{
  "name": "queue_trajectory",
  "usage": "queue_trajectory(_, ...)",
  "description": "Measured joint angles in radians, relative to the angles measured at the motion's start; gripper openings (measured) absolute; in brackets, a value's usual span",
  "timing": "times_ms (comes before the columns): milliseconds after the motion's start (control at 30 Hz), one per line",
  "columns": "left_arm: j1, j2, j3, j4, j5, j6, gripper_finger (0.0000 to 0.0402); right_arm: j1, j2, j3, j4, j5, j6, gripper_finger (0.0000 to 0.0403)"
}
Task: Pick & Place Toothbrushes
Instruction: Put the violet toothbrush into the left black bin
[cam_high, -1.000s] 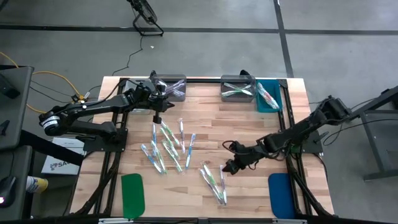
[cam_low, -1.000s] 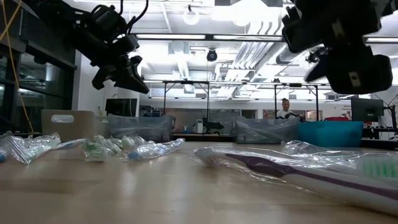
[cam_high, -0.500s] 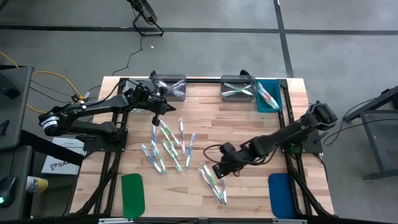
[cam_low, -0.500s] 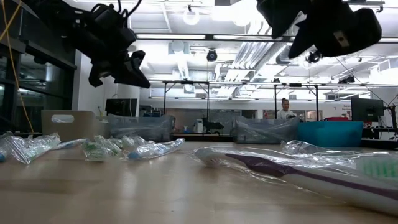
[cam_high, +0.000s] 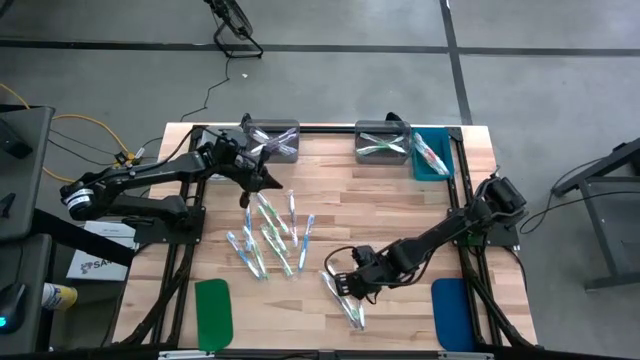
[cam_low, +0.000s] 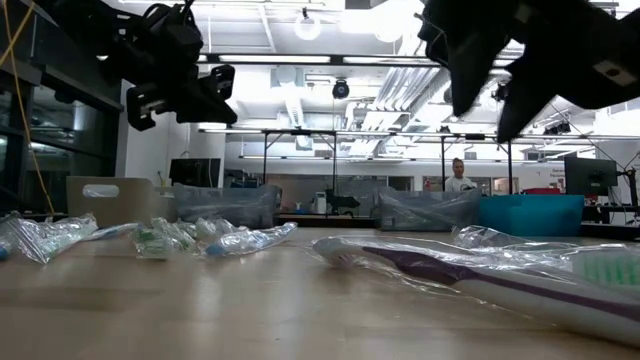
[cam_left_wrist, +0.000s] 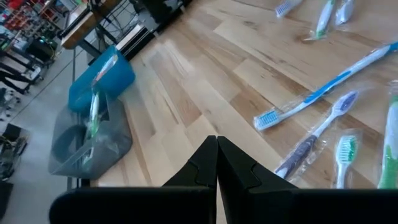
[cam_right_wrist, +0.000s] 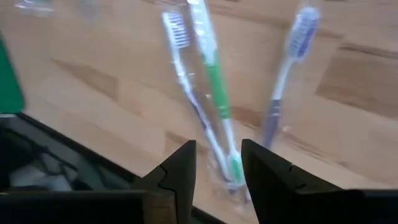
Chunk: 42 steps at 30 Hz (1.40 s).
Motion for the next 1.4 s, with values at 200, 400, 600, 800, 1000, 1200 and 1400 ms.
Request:
queue_trajectory(200, 0.000, 0.001, 0.000, -0.005, 0.020, 0.000, 0.0000, 0.002, 0.000, 0.000, 0.060, 0.027, 0.010, 0.0121)
queue_trajectory(400, 0.000, 0.001, 0.000, -0.006, 0.025, 0.003, 0.0000, 0.002, 0.000, 0.000, 0.009, 0.023, 0.010, 0.0121)
queue_trajectory(600, 0.000, 0.001, 0.000, -0.006, 0.025, 0.007, 0.0000, 0.001, 0.005, 0.000, -0.131, 0.026, 0.005, 0.0121)
queue_trajectory(800, 0.000, 0.002, 0.000, -0.005, 0.023, 0.007, 0.0000, -0.003, 0.027, 0.000, -0.143, 0.077, -0.030, 0.0121)
queue_trajectory(1000, 0.000, 0.002, 0.000, -0.002, 0.023, 0.009, 0.0000, -0.007, 0.100, 0.000, -0.104, 0.063, -0.058, 0.0121)
queue_trajectory(1200, 0.000, 0.002, 0.000, -0.005, 0.022, 0.011, 0.0000, -0.020, 0.149, 0.000, -0.080, 0.052, -0.067, 0.0121)
queue_trajectory(1400, 0.000, 0.002, 0.000, -0.006, 0.021, 0.026, 0.0000, -0.027, 0.171, 0.000, -0.088, 0.049, -0.077, 0.0121)
